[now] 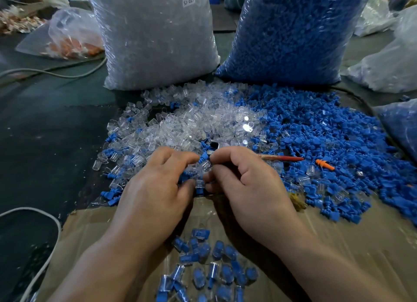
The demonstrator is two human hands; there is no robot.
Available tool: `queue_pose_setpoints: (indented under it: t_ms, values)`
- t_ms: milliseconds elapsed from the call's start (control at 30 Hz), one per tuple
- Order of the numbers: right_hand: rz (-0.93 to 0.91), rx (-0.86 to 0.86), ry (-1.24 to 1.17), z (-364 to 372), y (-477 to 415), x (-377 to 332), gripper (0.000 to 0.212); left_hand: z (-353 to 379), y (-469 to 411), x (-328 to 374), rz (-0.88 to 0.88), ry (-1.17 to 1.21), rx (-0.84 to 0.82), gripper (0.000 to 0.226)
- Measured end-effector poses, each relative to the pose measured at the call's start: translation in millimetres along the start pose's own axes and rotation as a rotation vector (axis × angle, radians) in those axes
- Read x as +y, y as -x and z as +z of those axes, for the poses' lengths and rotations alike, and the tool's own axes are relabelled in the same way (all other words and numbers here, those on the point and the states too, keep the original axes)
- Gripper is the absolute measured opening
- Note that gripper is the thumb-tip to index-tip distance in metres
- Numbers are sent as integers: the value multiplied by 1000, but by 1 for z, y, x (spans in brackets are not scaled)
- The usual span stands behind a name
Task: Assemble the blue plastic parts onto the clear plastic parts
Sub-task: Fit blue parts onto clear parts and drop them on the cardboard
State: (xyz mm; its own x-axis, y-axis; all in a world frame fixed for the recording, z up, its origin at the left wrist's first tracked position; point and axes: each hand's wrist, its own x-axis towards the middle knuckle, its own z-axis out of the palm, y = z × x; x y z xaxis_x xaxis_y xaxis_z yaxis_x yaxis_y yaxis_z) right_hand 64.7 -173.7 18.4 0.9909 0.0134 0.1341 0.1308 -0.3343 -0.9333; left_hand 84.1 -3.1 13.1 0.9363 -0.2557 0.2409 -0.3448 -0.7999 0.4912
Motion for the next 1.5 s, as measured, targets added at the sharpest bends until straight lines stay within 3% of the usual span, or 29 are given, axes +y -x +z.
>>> queue_pose_setpoints:
  t_ms: [233, 500, 667, 700, 833, 967, 1100, 1200, 1500]
  values:
    - [102, 12, -281, -3, -3, 2, 20, -1, -1, 4, -21, 236, 35, 23]
    - [89, 52, -283, -11, -2, -5, 12, 3, 2, 8, -201, 542, 62, 23]
    - [276, -74, -735, -22, 2, -12, 3, 6, 4, 6, -305, 828, 2, 13]
    - [304, -82, -825, -23, 3, -13, 10, 5, 4, 7, -334, 901, -5, 7]
    - [358, -74, -941, -24, 3, -12, 29, 1, 5, 8, -363, 1013, -29, 28]
    - [302, -75, -576, -23, 3, -13, 25, 0, 6, 13, -372, 1032, -33, 4]
    - [123, -109, 17, -20, 10, -14, 24, 1, 8, 17, -336, 952, 1, 24]
    - [-60, -72, 324, -17, 10, -14, 30, 2, 9, 20, -315, 898, 32, 25]
    - [-263, -11, 510, -18, 9, -7, 11, 7, 11, 21, -228, 699, 82, 23]
